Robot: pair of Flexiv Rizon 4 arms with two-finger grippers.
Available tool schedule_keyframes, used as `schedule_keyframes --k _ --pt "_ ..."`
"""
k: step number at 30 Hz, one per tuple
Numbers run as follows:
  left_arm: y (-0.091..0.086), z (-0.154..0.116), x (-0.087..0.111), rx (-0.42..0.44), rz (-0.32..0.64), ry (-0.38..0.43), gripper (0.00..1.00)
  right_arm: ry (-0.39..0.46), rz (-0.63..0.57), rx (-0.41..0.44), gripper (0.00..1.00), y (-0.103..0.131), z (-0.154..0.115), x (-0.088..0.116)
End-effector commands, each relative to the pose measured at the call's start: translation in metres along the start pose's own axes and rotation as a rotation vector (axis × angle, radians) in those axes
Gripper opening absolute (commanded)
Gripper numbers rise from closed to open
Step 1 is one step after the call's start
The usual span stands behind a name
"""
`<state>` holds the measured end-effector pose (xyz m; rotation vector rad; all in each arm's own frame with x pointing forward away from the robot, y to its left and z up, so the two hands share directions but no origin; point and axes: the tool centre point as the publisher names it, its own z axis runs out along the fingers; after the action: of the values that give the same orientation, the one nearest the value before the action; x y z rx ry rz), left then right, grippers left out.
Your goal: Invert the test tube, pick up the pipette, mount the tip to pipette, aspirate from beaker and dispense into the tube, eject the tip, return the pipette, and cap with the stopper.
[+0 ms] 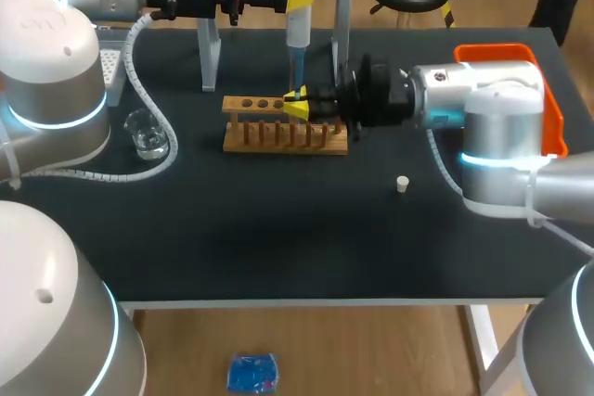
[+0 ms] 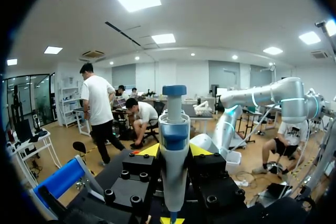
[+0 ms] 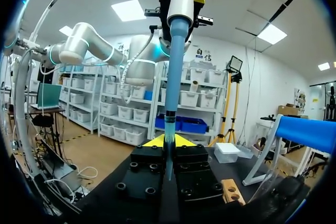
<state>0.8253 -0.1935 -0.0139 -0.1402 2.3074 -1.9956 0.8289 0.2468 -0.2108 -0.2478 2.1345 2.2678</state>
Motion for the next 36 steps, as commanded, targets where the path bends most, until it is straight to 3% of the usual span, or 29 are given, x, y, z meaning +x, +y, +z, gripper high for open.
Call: schedule_keyframes --k 1,5,6,7,8,19,25,36 --pt "0.007 0.001 -0.001 -0.004 -0.001 0.003 0.0 -0.006 -0.005 0.005 0.0 0.015 -0.001 0.0" --pt "0.007 0.001 -0.001 -0.004 -0.001 0.003 0.0 -0.005 -0.012 0.006 0.0 0.021 -0.001 0.0" --pt "0.007 0.001 -0.001 -0.004 -0.001 0.003 0.0 -0.005 -0.013 0.007 0.27 0.021 -0.001 0.0" --pt "0.007 0.001 -0.001 -0.004 -0.001 0.003 0.0 -0.006 -0.014 0.008 0.91 0.022 -0.001 0.0" --pt "0.007 0.001 -0.001 -0.004 -0.001 0.003 0.0 -0.006 -0.014 0.007 1.0 0.023 -0.002 0.001" --pt "0.007 0.001 -0.001 -0.004 -0.001 0.003 0.0 -0.01 -0.023 0.023 1.0 0.022 -0.009 0.002" --pt "0.007 0.001 -0.001 -0.004 -0.001 0.003 0.0 -0.003 -0.055 0.097 1.0 0.004 -0.028 0.01" --pt "0.007 0.001 -0.001 -0.004 -0.001 0.003 0.0 -0.025 0.002 0.185 1.0 -0.031 -0.073 0.024"
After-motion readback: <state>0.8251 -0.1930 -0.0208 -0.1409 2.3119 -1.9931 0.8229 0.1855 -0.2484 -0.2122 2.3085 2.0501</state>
